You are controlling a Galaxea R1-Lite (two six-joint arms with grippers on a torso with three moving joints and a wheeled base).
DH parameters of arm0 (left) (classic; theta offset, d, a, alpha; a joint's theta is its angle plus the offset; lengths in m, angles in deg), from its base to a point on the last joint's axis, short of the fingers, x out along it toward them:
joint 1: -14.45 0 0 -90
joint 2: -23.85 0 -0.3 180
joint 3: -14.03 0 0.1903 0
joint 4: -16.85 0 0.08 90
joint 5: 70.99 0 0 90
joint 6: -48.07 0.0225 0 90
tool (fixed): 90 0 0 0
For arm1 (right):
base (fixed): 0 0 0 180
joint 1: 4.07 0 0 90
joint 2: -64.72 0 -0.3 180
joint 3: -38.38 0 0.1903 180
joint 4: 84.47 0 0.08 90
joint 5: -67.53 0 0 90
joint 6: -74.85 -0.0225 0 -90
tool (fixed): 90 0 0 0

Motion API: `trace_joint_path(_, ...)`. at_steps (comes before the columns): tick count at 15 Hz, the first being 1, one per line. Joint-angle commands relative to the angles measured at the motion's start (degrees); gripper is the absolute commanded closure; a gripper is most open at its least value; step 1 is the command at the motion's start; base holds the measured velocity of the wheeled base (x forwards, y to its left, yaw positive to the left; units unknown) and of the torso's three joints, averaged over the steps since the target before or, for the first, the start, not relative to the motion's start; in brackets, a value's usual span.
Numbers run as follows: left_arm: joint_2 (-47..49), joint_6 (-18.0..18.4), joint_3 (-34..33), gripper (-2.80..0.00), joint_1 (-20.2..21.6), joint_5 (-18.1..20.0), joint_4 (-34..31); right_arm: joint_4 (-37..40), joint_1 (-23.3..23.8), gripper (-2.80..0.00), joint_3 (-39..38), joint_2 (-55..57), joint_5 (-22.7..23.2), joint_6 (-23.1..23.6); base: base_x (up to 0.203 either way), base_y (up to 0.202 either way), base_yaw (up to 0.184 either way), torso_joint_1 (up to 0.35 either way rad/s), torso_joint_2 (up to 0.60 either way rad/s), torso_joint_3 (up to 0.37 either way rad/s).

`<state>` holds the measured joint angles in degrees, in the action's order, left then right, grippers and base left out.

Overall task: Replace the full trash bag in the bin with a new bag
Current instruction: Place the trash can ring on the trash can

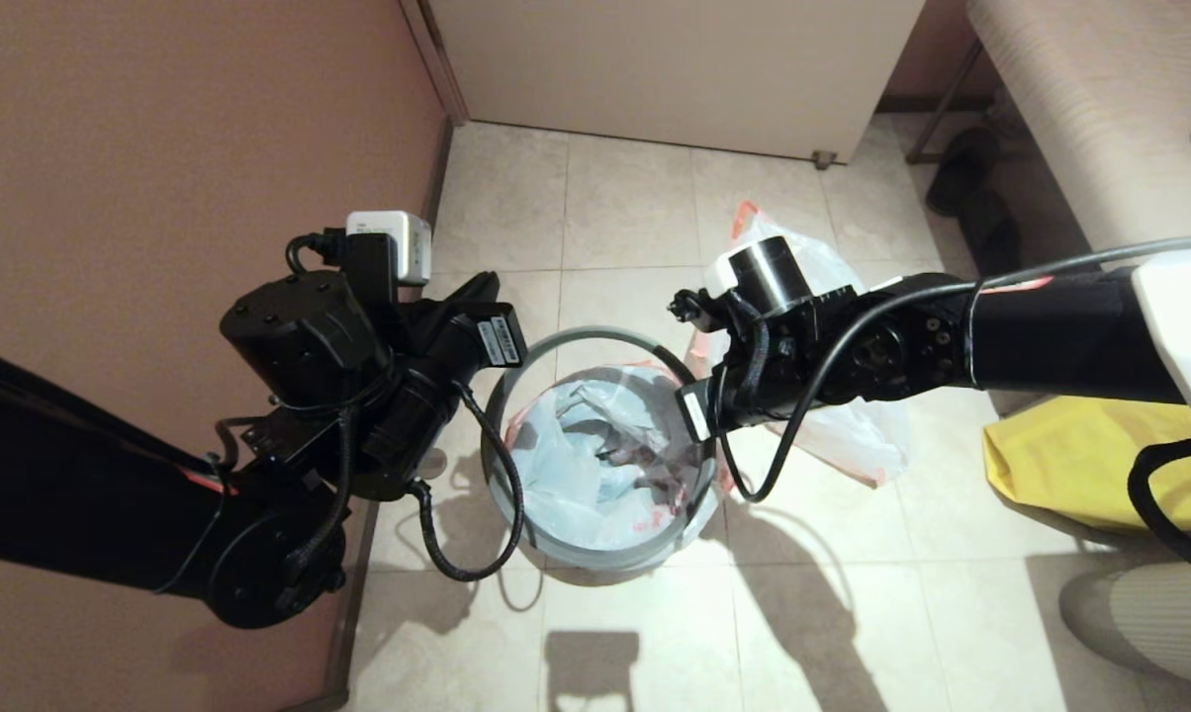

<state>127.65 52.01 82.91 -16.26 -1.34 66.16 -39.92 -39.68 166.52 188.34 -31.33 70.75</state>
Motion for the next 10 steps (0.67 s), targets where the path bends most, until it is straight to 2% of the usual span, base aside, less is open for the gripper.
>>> trace_joint_path(1,-0.15,0.02,0.02,0.00,0.35,0.05,0.44,1.80,-0.18,0.00,0.00,2.15,-0.05,-0.03,0.000,0.000,0.000,0.000,0.00,0.000)
trace_joint_path(6,-0.80,0.02,0.11,0.00,0.39,0.05,0.44,2.34,1.09,0.00,0.87,4.91,-0.21,0.04,0.000,0.000,0.000,0.000,0.00,0.000)
trace_joint_path(10,-0.97,0.04,0.11,0.00,0.39,0.05,0.44,2.59,2.12,0.00,6.70,8.57,-0.21,-0.07,0.000,0.000,0.000,0.000,0.00,0.000)
